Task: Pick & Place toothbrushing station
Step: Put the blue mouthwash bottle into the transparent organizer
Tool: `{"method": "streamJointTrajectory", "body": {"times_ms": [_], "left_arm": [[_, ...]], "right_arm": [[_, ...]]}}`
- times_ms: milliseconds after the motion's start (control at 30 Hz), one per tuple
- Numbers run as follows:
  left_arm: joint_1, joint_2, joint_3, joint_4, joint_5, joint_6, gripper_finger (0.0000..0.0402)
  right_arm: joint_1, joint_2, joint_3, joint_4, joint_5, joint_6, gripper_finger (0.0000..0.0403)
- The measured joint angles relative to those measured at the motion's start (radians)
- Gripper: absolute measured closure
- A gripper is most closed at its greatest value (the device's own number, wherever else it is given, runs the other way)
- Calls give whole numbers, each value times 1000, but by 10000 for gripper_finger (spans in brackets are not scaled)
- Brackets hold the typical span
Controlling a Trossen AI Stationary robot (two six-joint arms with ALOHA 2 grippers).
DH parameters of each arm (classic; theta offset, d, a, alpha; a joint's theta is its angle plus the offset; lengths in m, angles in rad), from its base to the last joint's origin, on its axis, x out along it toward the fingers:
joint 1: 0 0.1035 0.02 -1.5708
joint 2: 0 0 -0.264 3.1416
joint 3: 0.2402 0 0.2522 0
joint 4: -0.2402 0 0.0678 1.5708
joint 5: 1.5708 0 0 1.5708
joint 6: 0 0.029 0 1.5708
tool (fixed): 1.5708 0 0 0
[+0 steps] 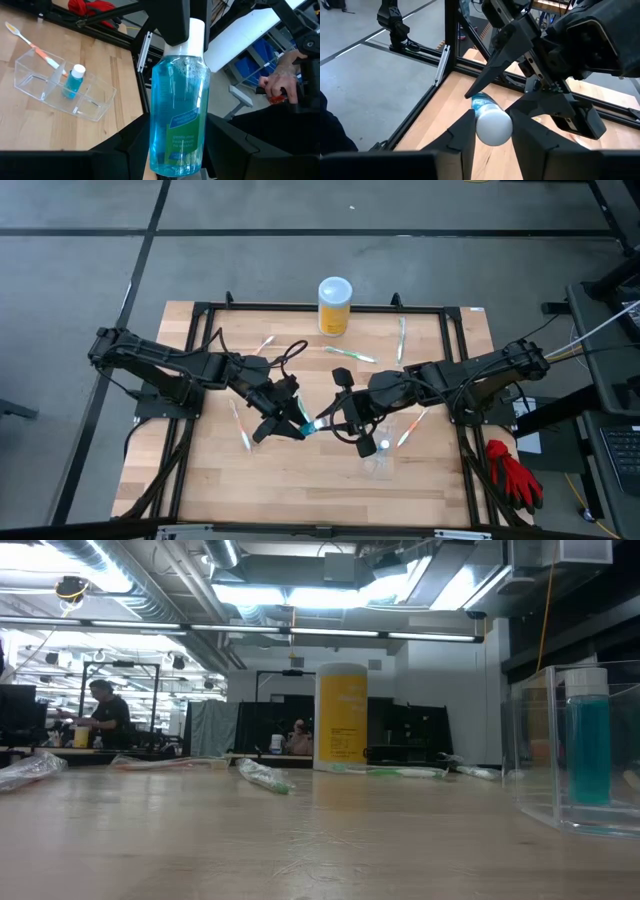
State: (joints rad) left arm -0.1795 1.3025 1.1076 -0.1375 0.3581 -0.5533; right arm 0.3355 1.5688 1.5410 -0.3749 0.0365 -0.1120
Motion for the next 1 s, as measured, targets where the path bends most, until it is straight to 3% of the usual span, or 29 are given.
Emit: {"method": "streamJointTrajectory", "body": {"times_ms": [500,1000], "left_arm": [[0,-2,0,-21,-12,5,213],[48,-108,-2,-393,-182,131,181]], "right_arm": [[0,0,0,-1,13,0,303],[8,-2,-1,-92,-6,90,304]]}}
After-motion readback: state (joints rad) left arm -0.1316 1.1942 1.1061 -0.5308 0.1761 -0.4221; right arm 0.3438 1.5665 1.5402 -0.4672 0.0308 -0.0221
